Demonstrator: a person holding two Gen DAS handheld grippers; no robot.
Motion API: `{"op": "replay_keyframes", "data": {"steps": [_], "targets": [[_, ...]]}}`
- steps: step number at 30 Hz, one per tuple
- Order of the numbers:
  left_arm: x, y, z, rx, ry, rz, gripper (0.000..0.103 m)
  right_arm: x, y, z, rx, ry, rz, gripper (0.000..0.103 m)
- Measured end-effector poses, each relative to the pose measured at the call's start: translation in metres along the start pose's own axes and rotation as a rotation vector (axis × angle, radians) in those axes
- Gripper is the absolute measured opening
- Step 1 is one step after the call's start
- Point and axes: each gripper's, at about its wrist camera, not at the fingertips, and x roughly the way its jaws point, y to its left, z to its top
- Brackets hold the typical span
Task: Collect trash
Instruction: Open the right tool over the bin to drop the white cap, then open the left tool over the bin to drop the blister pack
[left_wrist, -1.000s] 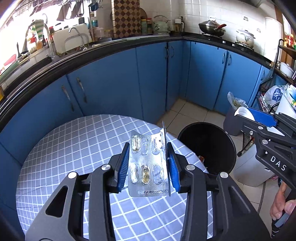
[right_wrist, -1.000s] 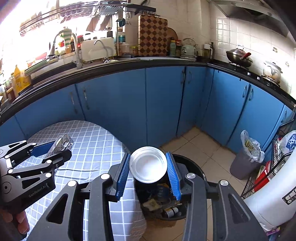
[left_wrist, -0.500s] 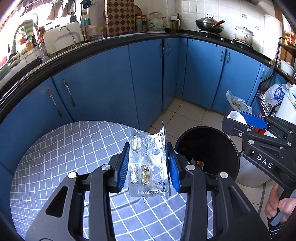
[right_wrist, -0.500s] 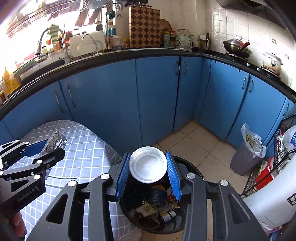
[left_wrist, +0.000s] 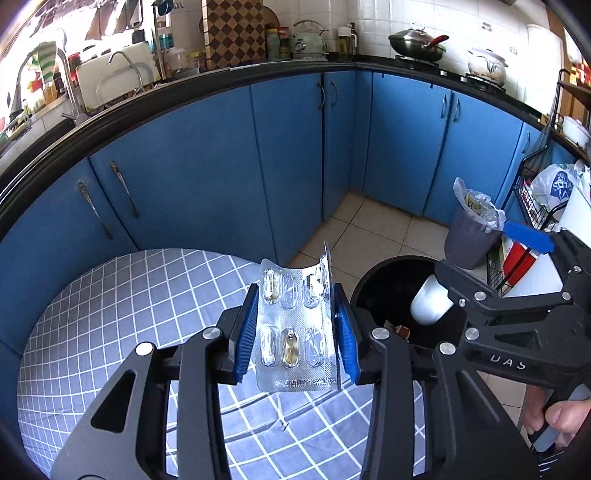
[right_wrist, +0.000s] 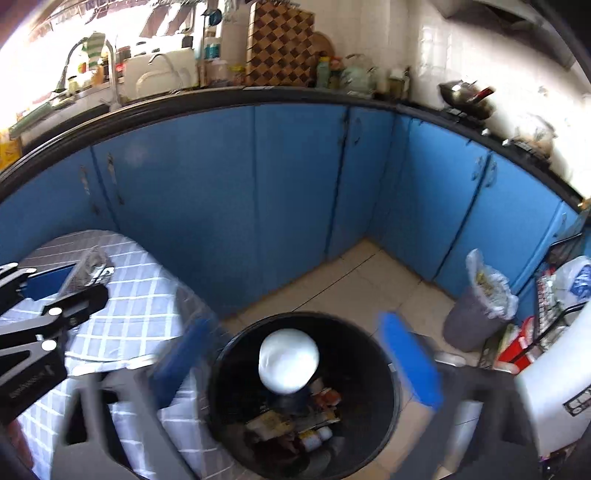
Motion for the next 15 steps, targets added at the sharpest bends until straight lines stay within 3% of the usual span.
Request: {"op": "replay_keyframes", "data": {"steps": [4,15], "targets": [[0.007,-0.007,0.004,0.008,0.008,-0.010,0.040,0.002,-0.007,-0.005,-0.010,0.004,-0.075,0.096],[0.024,-0.062,0.019,0.078,0.010,-0.082,0.041,0.000,-0.057,-0.021,0.064,0.025,-0.160,0.096]]}}
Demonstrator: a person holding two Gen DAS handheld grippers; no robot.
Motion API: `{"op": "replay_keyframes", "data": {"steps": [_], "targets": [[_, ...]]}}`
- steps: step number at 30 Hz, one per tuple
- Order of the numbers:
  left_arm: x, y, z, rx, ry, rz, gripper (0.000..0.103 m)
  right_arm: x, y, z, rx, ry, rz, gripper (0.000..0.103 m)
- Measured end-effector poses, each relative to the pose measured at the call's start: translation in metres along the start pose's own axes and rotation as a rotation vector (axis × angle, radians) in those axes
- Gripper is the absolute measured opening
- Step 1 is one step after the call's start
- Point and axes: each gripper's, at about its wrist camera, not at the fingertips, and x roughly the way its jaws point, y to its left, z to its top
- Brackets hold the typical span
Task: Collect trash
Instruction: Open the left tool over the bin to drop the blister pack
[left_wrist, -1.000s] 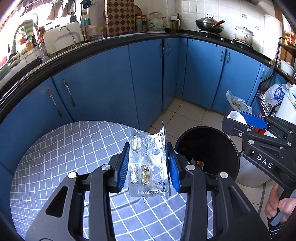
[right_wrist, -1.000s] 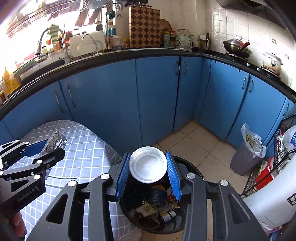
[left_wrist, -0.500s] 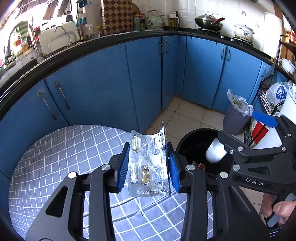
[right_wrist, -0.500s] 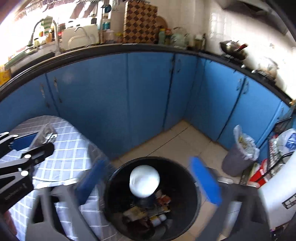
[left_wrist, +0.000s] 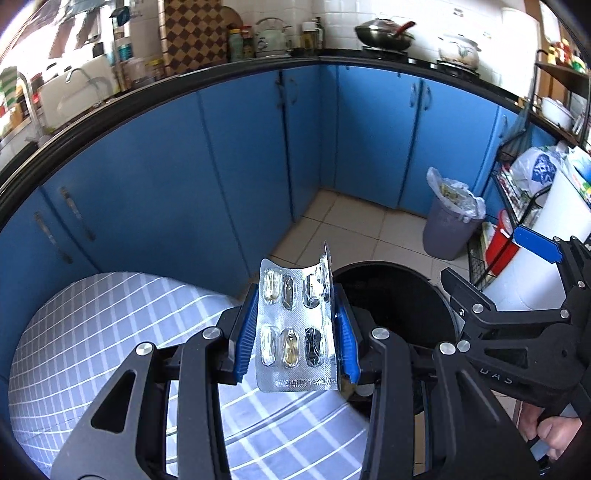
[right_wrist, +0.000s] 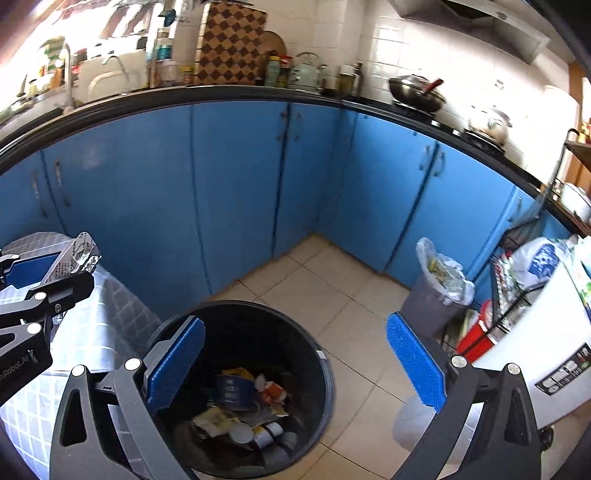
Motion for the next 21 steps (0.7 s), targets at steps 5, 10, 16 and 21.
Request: {"op": "replay_keyframes", "data": {"steps": [5,10,16,21], "targets": [[0.009,-0.020,0.009,0.018,-0.001,-0.012,0.045,0.003,-0.019,-0.005,0.031,0.010,-0.020,0.096],[0.015,-0.028,0.014,0.007,-0.012,-0.013,0.072,0.008,-0.028,-0.011,0.051,0.022,-0.018,0.096],[0.017,-0.026,0.013,-0.016,-0.023,0.005,0.100,0.010,-0.031,-0.013,0.055,0.026,-0.010,0.096],[0.023,-0.020,0.008,-0.036,0.012,-0.007,0.100,0.010,-0.026,-0.012,0.057,0.028,-0.004,0.096]]}}
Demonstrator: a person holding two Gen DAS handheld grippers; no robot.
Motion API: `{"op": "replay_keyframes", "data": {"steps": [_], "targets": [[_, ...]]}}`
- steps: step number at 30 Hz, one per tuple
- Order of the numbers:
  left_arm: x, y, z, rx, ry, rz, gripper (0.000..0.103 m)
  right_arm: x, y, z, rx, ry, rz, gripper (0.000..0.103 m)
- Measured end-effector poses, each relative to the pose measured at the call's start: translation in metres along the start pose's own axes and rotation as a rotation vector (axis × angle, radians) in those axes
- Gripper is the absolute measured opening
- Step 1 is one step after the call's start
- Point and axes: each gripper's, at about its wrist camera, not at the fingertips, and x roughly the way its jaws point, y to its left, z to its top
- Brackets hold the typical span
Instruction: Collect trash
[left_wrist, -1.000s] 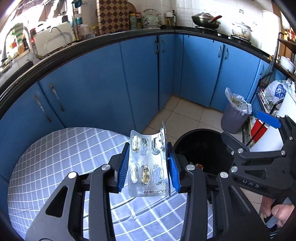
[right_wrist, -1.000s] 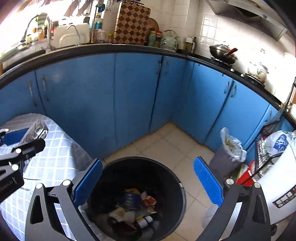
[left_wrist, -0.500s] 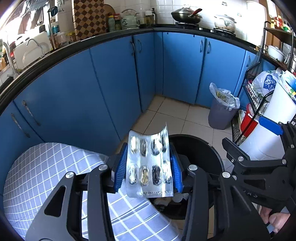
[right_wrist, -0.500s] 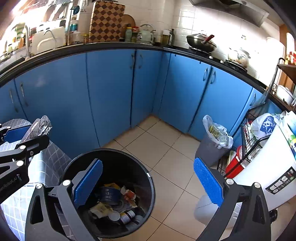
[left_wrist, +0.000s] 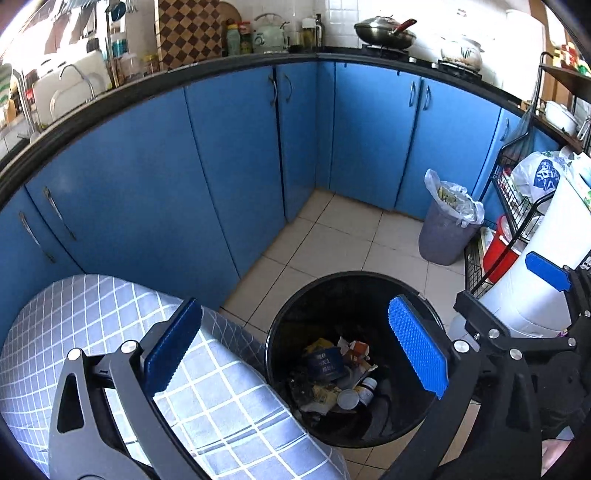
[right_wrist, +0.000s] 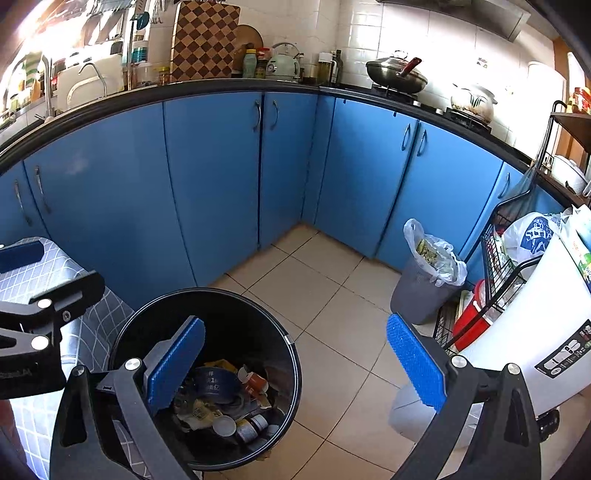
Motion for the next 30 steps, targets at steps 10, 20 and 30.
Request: {"op": "replay_keyframes", "data": {"steps": [10,20,30], "targets": [[-0.003,0.010,-0.006,-0.028,0.040,0.005,0.100,-0.004,0.004,0.000,-0.008,-0.001,0.005,0.096],[-0.012,0.018,-0.009,-0.061,0.033,-0.002,0.100,-0.009,0.005,-0.004,-0.008,0.004,0.004,0.096],[-0.022,0.018,-0.010,-0.041,0.020,0.040,0.100,-0.012,0.003,-0.007,-0.003,0.005,0.004,0.096]]}}
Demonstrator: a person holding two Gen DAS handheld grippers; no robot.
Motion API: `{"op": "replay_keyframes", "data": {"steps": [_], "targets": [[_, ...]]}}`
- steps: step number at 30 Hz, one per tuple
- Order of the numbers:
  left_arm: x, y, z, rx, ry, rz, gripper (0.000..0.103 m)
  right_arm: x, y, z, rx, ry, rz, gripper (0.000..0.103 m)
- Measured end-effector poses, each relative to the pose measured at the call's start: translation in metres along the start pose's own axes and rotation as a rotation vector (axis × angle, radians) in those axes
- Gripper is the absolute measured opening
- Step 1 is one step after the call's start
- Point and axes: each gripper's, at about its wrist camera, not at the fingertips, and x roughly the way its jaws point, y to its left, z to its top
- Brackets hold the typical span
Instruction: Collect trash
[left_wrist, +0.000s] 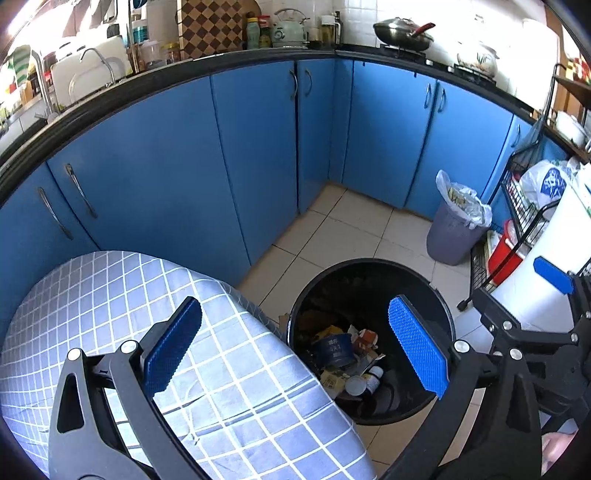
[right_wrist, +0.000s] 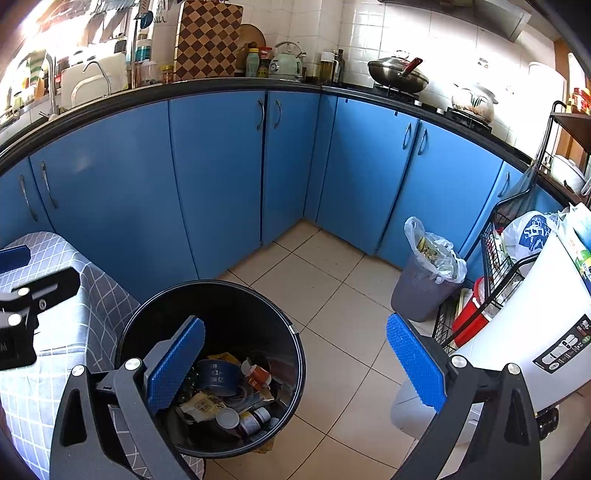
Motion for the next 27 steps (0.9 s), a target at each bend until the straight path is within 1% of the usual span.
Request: {"op": "replay_keyframes", "data": {"steps": [8,20,27], "targets": [[-0.004,-0.004,-0.005,0.018,0.010,-0.035,0.100,-0.001,-0.001,-0.001,-0.009,0.001,-0.002,0.096],[-0.013,-0.009,-0.007,0.050,-0.013,-0.030,0.100,-0.002,-0.001,-0.001,-0.010,-0.001,-0.003,0.096],[-0.014,-0.006,-0.005,0.040,-0.011,-0.037,0.100,-0.004,0.001,0.001,-0.017,-0.003,0.001,0.096]]}}
